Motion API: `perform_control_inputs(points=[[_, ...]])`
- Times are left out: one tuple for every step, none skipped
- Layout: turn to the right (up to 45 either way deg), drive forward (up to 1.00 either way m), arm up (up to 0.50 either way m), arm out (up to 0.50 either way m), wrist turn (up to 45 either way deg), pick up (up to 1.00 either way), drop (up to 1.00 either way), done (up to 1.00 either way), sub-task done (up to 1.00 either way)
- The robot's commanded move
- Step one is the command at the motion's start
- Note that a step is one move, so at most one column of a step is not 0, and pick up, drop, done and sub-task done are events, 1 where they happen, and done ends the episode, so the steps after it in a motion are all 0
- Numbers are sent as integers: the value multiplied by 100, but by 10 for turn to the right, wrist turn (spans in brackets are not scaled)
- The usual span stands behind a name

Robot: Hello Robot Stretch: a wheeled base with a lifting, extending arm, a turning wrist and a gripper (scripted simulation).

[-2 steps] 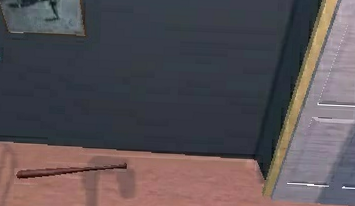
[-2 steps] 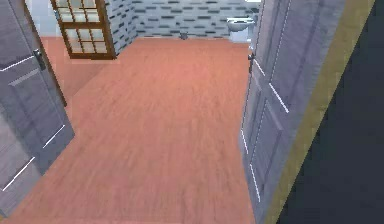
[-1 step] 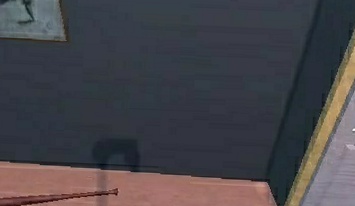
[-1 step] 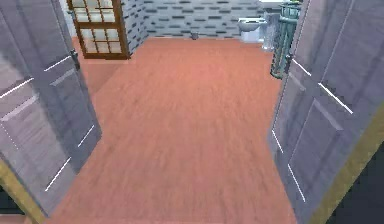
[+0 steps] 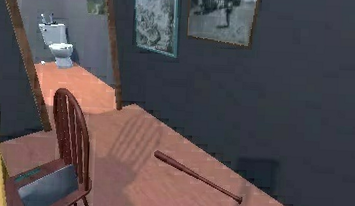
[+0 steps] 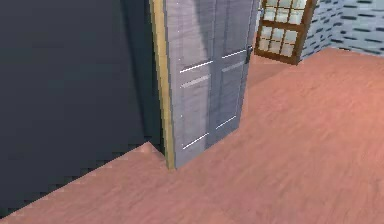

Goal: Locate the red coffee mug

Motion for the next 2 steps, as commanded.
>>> perform_control_inputs(points=[[-90, 0, 0, 0, 0, 0, 0, 0, 0], [0, 100, 0, 0, 0, 0, 0, 0, 0]])
